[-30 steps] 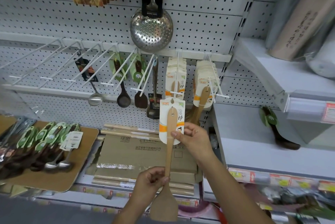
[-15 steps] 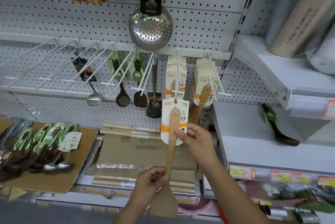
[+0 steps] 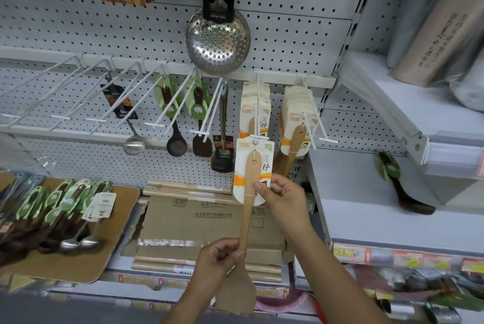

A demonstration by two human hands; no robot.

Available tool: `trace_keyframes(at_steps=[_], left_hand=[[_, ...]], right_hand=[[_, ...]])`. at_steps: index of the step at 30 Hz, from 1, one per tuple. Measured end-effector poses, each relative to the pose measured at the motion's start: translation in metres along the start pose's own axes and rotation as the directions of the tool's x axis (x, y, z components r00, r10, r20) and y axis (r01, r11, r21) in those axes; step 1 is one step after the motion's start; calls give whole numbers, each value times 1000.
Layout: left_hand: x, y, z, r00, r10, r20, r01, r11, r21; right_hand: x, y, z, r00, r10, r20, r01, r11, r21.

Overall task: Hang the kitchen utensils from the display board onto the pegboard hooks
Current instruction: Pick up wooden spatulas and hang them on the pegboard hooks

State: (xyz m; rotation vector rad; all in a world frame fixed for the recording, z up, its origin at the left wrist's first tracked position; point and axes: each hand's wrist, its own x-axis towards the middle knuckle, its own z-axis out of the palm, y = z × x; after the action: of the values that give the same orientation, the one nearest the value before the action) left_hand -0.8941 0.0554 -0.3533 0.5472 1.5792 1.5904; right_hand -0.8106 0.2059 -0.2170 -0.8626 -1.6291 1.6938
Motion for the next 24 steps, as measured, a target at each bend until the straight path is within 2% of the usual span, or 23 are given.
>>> trace_keyframes(at_steps=[6,14,24], left_hand=[[14,7,9,1000,-6,-10,6,1000,-20],[82,26,20,997,-20,-74,18,999,-26],[141,38,25,998,-15,-64,23,992,123]], right_hand=[[16,0,2,999,-13,-48,13,1000,-15],[78,1,8,990,48,-132,-56,997,-55],[129,0,10,981,77,-176,-99,988,-118]])
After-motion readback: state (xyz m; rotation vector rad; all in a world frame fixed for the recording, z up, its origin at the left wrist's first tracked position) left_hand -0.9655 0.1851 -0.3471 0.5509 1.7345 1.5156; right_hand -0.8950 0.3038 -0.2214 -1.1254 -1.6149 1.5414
